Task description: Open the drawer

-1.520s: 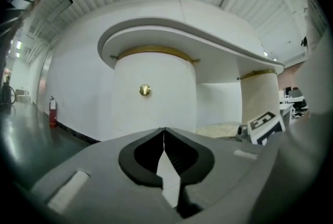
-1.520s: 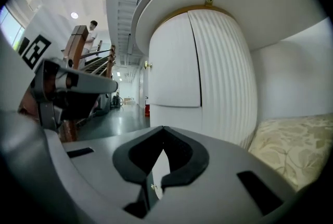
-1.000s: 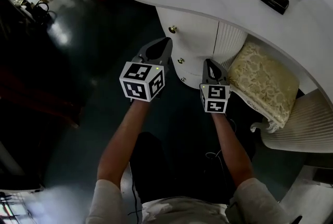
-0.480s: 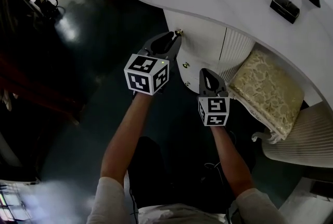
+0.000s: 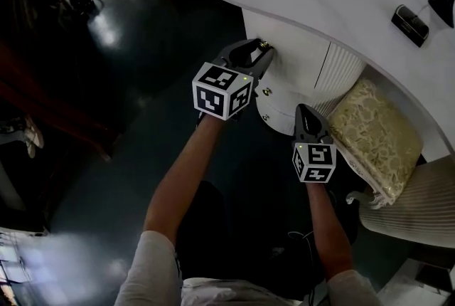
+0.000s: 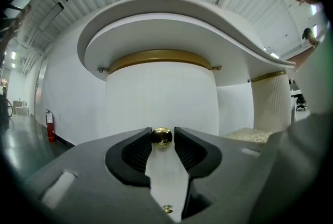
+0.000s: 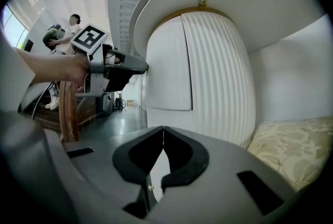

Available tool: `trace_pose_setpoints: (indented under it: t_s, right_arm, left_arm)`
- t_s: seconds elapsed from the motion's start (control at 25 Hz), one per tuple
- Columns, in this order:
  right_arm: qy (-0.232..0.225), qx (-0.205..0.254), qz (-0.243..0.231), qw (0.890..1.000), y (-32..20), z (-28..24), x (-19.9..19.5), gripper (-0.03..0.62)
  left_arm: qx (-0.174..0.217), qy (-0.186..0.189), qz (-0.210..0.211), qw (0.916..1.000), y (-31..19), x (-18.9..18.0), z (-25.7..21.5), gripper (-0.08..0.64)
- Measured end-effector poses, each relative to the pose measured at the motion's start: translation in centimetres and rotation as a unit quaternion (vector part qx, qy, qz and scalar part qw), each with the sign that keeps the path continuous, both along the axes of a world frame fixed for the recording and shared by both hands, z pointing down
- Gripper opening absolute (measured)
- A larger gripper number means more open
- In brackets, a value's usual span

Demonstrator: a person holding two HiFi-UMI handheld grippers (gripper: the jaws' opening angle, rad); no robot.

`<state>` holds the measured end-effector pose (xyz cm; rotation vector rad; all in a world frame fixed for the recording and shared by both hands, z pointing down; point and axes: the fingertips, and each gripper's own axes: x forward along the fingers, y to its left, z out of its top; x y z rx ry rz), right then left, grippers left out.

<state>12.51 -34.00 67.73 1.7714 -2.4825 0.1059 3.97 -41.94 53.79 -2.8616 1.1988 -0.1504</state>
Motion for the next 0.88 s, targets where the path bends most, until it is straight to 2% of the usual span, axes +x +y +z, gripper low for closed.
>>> trace_pose_setpoints:
  t_s: [0.24,0.44,0.72,0.88]
  right_arm:
    - [-0.012,-0.011,0.005,1.000,-0.7,1.5,0.6,0.015]
    - [-0.009,-0.015,-0.006,1.000,-1.4,2.1,0.1,0.015]
    - [-0.001,-0.012,-0.012,1.000,-1.7,2.5,-0.2,0.015]
    - [-0.031,-0.023,-0.003,0.999,-2.2,2.9,0.4,0.015]
  left_arm:
    - [-0.017,0.046,0.005,0.9988,-0.4,-0.3,0.1,0.118]
    - [-0.006,0.037,-0.003,0.9993,-0.3,-0.4,0.0,0.114]
    - [-0.010,0.032,-0.002,0.9994,-0.2,-0.5,0.0,0.109]
    - [-0.007,0.031,-0.009,0.9994,-0.2,-0.6,0.0,0.107]
